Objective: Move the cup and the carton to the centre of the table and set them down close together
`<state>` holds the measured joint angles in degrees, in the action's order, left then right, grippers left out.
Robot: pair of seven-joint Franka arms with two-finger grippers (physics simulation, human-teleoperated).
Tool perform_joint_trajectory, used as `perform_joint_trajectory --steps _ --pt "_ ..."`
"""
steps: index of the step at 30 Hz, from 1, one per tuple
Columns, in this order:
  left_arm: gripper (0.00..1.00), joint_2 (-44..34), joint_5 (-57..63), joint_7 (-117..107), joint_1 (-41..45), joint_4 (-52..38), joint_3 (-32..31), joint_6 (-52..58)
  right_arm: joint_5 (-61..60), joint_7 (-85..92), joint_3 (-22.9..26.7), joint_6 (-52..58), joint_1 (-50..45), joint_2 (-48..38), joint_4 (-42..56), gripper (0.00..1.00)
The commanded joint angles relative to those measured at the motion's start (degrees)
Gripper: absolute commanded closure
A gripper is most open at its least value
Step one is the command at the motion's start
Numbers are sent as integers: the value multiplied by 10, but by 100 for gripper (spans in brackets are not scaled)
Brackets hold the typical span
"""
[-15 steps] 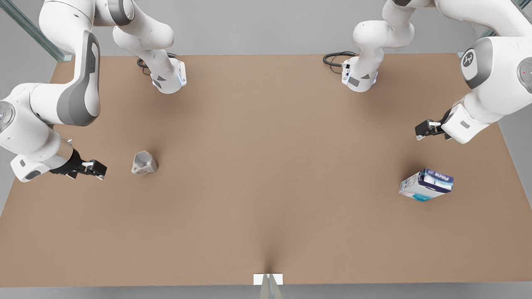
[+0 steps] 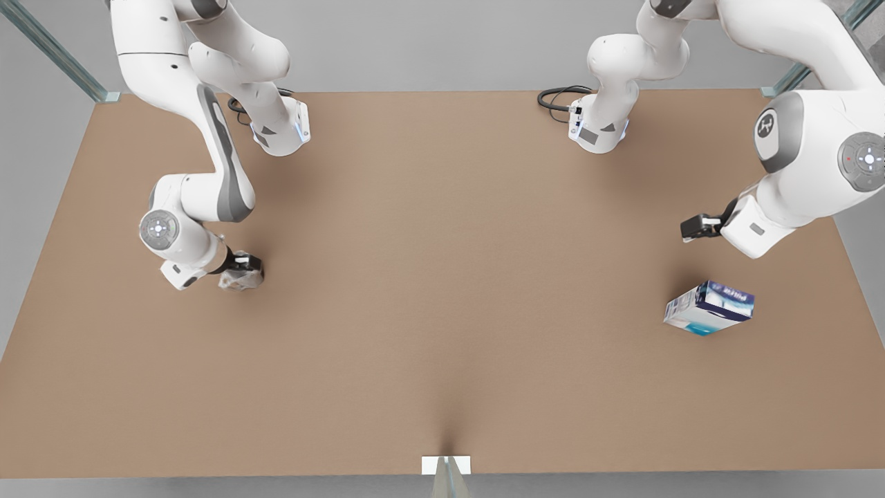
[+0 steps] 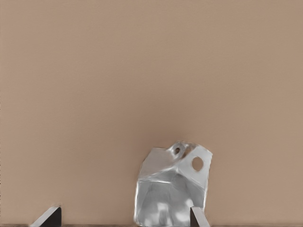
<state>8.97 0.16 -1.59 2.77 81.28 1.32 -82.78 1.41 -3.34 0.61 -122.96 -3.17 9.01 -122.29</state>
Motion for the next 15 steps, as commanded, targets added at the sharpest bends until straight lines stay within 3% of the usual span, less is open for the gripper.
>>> perform_joint_trajectory --steps 1,15 --pt "0 -6 0 0 0 18 0 -5 0 0 0 1 -3 1 -1 0" --pt "0 -11 0 -17 0 45 0 -46 1 -1 1 26 -10 76 3 0"
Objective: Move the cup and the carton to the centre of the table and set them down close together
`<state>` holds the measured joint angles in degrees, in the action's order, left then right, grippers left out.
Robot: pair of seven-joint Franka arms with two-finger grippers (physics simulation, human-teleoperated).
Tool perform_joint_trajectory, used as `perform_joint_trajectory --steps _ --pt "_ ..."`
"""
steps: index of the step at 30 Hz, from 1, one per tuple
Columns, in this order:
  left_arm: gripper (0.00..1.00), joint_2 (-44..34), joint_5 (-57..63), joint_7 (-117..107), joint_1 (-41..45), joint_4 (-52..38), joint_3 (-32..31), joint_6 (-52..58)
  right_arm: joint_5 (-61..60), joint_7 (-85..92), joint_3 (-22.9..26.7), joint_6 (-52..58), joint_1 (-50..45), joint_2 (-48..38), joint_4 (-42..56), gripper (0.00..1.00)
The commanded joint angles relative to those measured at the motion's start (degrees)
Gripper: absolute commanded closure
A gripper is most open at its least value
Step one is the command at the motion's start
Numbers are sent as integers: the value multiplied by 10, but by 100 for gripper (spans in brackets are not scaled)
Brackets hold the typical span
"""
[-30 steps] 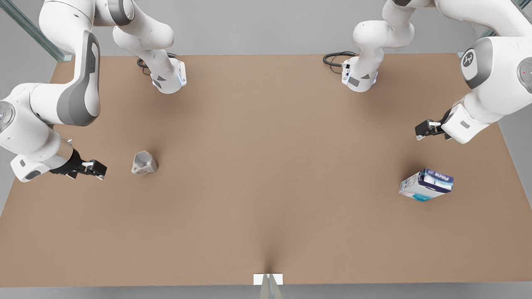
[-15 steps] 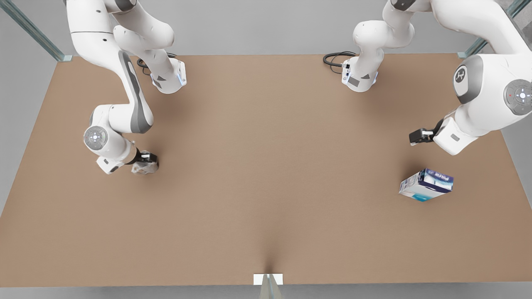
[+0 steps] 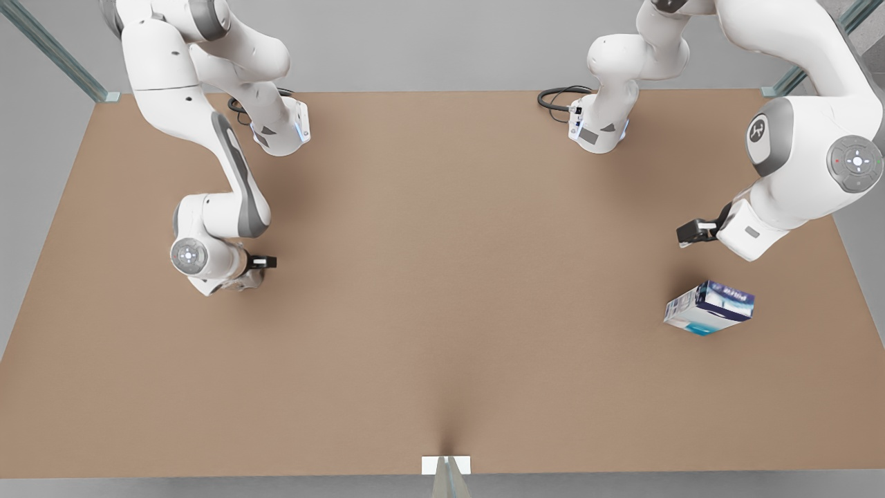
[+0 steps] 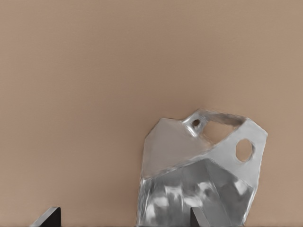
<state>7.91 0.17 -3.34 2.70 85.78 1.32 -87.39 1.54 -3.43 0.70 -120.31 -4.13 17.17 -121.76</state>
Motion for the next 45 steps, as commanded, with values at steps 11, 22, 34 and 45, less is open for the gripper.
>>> perform_joint_trajectory --steps 11,22,34,45 --pt "0 4 1 -33 -1 0 2 -17 8 6 0 2 2 39 17 79" --pt "0 25 1 -220 -2 0 7 -82 9 8 0 37 13 44 45 79" --pt "0 99 -27 -378 -27 -52 65 -126 -2 1 -48 92 -121 144 342 79" --pt "0 99 -53 -483 -42 68 91 -231 -73 -93 -78 -58 -272 374 622 79"
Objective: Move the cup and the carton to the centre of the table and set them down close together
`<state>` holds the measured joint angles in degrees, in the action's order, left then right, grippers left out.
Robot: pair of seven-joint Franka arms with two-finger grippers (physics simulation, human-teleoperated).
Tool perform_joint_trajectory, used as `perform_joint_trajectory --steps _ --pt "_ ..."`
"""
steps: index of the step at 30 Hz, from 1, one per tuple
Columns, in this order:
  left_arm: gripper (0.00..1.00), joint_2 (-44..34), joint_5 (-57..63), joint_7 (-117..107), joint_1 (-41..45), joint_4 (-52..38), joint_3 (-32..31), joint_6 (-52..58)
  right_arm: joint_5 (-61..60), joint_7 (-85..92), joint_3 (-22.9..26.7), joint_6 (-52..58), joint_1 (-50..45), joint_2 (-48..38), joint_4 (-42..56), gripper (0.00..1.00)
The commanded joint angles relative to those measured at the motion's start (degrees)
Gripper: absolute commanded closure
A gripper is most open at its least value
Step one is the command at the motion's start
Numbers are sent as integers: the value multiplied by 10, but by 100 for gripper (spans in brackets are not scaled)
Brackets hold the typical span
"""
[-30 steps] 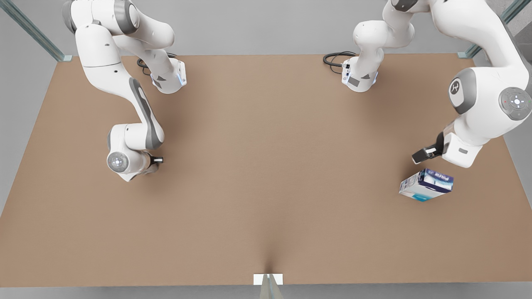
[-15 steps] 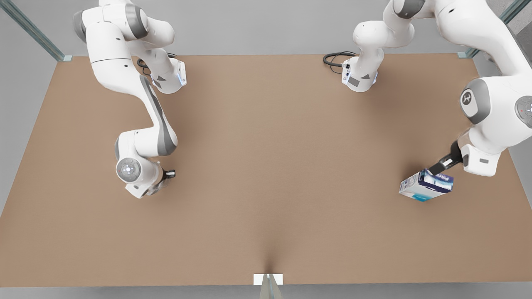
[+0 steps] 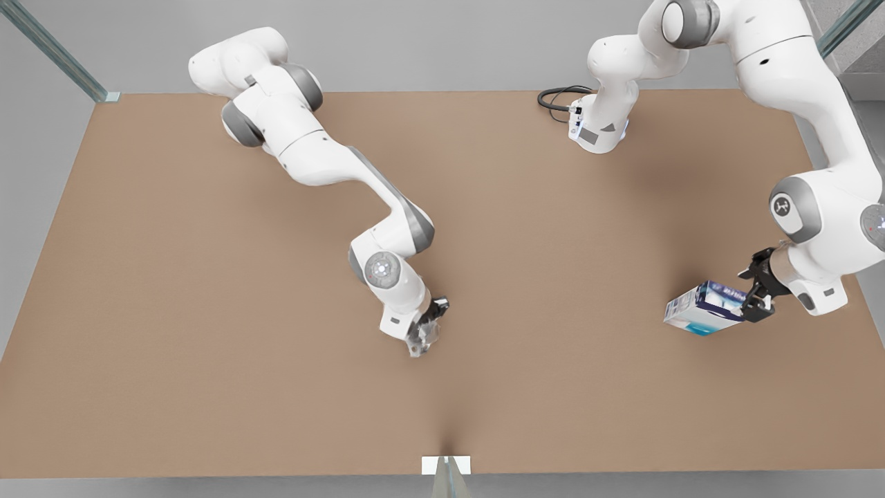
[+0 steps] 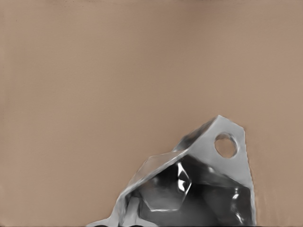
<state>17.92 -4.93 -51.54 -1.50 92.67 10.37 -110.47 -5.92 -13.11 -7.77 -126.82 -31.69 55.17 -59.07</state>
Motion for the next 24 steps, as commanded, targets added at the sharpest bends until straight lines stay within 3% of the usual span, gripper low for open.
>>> perform_joint_trajectory --steps 1,7,8,9,19,23,24 --pt "0 1 -2 0 0 3 1 0 2 -8 -7 -2 0 4 1 79" --pt "0 2 -3 -5 1 62 12 -44 1 -40 -34 -15 -9 20 17 79" --pt "0 2 -3 -5 1 62 12 -49 1 -45 -36 -24 -9 20 17 52" --pt "0 4 -3 -4 0 62 12 -60 1 -47 -36 -26 -9 20 16 0" --pt "0 19 -17 -33 1 93 33 -75 5 -46 -27 8 -1 -9 11 0" --pt "0 21 -19 -32 4 93 33 -75 77 -44 -4 136 165 -96 -34 0" --pt "0 26 -19 -33 6 93 33 -75 84 -46 46 148 166 -109 -33 0"
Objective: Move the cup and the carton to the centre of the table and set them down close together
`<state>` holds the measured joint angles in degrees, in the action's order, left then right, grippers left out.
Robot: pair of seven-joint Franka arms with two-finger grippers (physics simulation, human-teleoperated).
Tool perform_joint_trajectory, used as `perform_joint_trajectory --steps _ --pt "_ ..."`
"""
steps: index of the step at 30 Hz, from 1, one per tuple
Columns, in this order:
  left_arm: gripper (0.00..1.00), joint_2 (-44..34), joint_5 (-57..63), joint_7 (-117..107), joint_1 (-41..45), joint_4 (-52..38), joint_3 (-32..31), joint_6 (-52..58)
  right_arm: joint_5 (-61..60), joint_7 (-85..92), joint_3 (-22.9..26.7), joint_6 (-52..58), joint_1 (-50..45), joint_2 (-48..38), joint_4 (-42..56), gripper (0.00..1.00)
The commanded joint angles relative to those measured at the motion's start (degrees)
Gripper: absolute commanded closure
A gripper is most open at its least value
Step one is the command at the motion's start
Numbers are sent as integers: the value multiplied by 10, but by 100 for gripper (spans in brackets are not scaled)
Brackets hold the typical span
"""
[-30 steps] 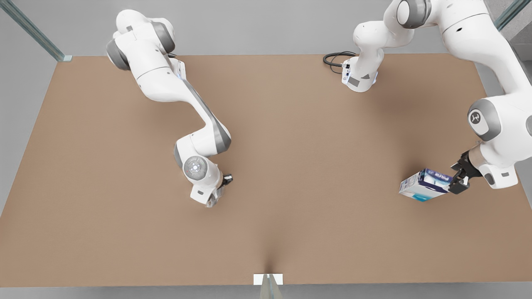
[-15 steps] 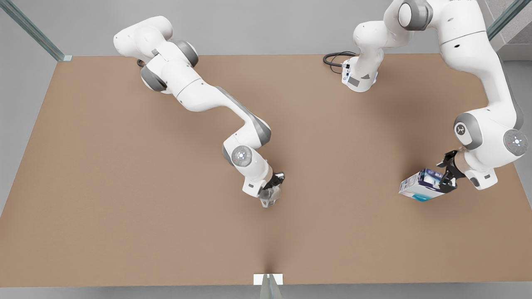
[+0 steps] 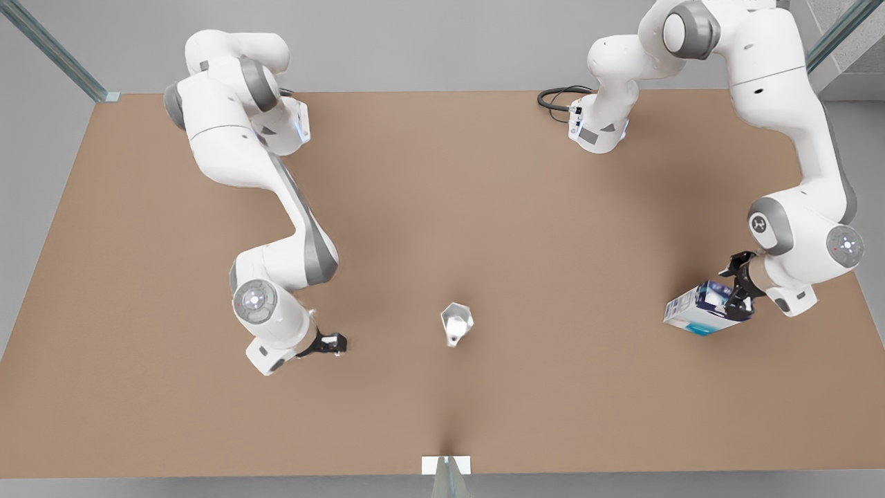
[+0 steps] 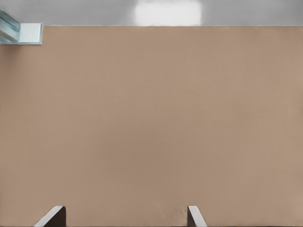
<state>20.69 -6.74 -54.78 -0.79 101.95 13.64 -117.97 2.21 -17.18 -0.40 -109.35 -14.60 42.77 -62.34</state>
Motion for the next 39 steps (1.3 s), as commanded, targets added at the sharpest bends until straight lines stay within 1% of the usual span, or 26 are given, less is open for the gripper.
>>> perform_joint_trajectory --steps 1,2,3,4,5,7,8,9,12,13,14,15,18,21,22,24,25,27,28,29,30,31,32,34,37,39 --pt "0 1 -1 -1 0 0 0 -1 -4 1 13 19 11 -10 0 0" --pt "0 1 -1 0 0 0 0 -1 -6 14 13 67 50 -43 -3 0" --pt "0 1 -1 0 1 0 0 -1 -5 45 14 77 71 -85 -44 0" --pt "0 4 -1 0 0 0 0 -1 -4 46 14 73 91 -154 -121 0" --pt "0 5 -1 0 1 0 0 -2 -3 46 14 73 108 -204 -172 0" --pt "0 14 -8 0 1 -1 0 -10 -5 86 14 84 145 -259 -197 0" --pt "0 15 -8 0 1 0 0 -16 -7 105 14 112 160 -277 -195 0" --pt "0 21 -8 1 0 -1 0 -24 -8 130 13 145 169 -270 -163 0" --pt "0 28 -8 6 0 0 0 -37 -9 129 13 147 167 -272 -165 0" --pt "17 28 -8 8 0 -1 0 -37 -10 128 13 146 164 -270 -166 0" --pt "40 29 -8 9 0 -1 0 -37 -10 128 13 144 164 -268 -165 0" --pt "41 29 -8 10 -1 -1 0 -37 -10 128 12 143 163 -265 -163 0" --pt "49 30 -8 10 -1 -1 0 -37 -10 128 12 143 162 -261 -163 0" --pt "47 29 -8 9 0 -1 0 -36 -10 128 9 143 161 -258 -162 0" --pt "44 23 -8 6 2 -1 -4 -31 -10 128 9 144 162 -259 -162 0" --pt "43 3 -9 -2 21 -4 -19 -9 -10 128 9 144 162 -259 -162 0" --pt "40 -6 -28 -6 27 -8 -22 8 -10 129 9 144 162 -259 -162 0" --pt "38 -48 -46 -93 116 -8 -24 56 -10 130 9 144 162 -259 -162 0" --pt "37 -62 -43 -164 149 -8 -64 61 -9 130 9 145 162 -259 -162 0" --pt "37 -69 -35 -200 178 -8 -109 70 -9 130 10 145 162 -260 -162 0" --pt "36 -70 -34 -208 204 -10 -139 71 -9 130 10 145 164 -259 -162 0" --pt "36 -65 -14 -230 210 -18 -205 67 -7 130 10 145 165 -259 -162 0" --pt "36 -63 -14 -261 219 -18 -220 66 -6 130 10 145 165 -259 -162 0" --pt "36 -59 -20 -283 243 -18 -224 64 -5 130 10 144 165 -258 -162 0" --pt "35 -18 -22 -333 265 -65 -233 64 -1 130 10 143 166 -258 -162 0" --pt "35 -7 -21 -345 265 -76 -233 64 -1 130 10 141 166 -257 -162 0"
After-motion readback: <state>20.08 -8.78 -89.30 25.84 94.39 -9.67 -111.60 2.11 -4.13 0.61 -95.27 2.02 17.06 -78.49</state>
